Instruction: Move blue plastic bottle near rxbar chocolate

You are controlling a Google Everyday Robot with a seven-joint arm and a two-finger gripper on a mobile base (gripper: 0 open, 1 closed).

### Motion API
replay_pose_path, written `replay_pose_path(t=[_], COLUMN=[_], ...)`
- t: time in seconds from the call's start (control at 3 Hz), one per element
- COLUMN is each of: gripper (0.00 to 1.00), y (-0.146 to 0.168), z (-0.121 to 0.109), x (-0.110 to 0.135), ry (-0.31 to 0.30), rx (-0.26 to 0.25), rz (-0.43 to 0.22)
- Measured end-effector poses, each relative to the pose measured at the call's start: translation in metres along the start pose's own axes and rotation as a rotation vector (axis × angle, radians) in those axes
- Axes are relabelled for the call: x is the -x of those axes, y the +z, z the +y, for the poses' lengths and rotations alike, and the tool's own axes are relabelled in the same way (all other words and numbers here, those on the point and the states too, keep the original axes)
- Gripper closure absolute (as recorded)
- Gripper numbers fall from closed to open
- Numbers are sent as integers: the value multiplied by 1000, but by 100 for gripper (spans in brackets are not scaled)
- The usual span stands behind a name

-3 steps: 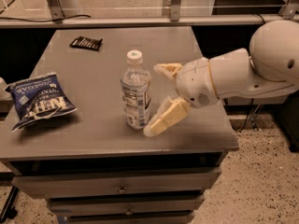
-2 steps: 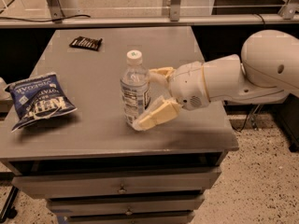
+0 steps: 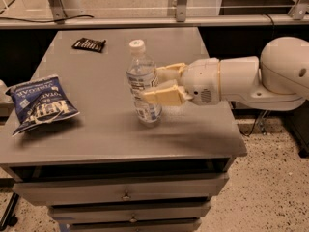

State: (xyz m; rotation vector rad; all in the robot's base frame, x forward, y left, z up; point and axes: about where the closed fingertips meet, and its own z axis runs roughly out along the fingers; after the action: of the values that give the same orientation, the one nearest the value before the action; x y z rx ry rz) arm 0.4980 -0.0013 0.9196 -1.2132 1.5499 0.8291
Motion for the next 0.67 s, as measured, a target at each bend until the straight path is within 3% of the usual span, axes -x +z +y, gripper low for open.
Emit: replay_pose_path(t=[0.33, 0.67], gripper=[88, 100], y=[-12, -30], z=[-22, -54], x=[23, 72], ry=[8, -24], rx=[-40, -95], rz=[-34, -85])
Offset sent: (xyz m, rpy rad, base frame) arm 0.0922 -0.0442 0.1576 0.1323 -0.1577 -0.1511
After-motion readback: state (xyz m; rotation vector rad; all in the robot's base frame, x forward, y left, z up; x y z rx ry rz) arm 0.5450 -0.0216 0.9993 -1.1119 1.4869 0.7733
